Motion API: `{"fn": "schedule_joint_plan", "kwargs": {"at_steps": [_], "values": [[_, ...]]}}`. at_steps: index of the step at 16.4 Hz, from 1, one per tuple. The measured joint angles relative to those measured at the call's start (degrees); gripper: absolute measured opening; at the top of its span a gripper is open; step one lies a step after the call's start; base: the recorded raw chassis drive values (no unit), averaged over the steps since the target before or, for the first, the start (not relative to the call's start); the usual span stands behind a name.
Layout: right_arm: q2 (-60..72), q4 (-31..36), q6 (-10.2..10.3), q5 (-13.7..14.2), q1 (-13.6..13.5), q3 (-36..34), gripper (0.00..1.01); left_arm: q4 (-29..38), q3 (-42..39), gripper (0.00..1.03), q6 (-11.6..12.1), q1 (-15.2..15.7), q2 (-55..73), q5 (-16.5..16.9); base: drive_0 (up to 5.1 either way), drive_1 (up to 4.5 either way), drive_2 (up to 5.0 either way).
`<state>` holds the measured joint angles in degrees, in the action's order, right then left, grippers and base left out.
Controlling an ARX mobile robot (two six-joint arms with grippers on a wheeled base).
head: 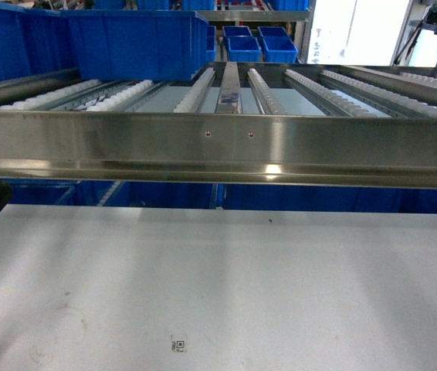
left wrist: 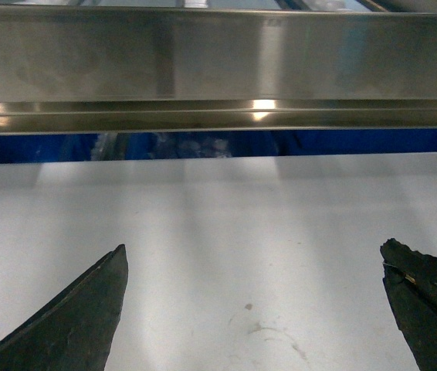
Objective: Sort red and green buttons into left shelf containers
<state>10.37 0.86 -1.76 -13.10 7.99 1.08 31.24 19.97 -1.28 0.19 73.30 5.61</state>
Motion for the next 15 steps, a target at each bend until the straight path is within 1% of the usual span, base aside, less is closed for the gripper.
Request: {"fn": "schedule_joint_plan", "kwargs": {"at_steps": [3,5,6,9,13,14,15], "values": [[0.0,0.0,0.0,0.0,0.0,0.0,0.26,-1.6,-1.3,0.98,0.0,-0.9,0.9,-7.3,0.0,0.00,0.0],[0.0,0.0,0.0,0.0,0.0,0.0,0.26,-1.9,-1.3,0.98,-0.1,-0.9,4.1,-9.6,0.0,0.00,0.0],[0.0,0.0,0.0,0.0,0.0,0.0,0.26,-1.6,-1.2,0.98,0.0,-0.2,6.2,-10.5,0.0,0.00,0.0],[0.0,0.0,0.0,0.0,0.0,0.0,0.26,-0.8,-0.2,0.98,0.3,2.9,13.4,-8.8,0.0,0.00,0.0],[0.0,0.0,0.0,0.0,0.0,0.0,0.26,-0.3,2.9,0.98,0.7,5.3,21.3,-4.7,0.0,0.00,0.0],[0.0,0.0,0.0,0.0,0.0,0.0,0.26,-0.7,3.7,0.98,0.8,5.4,23.2,-4.3,0.0,0.00,0.0],[0.0,0.0,0.0,0.0,0.0,0.0,0.26,-0.2,3.7,0.98,1.0,5.4,24.7,-5.2,0.0,0.00,0.0]]}}
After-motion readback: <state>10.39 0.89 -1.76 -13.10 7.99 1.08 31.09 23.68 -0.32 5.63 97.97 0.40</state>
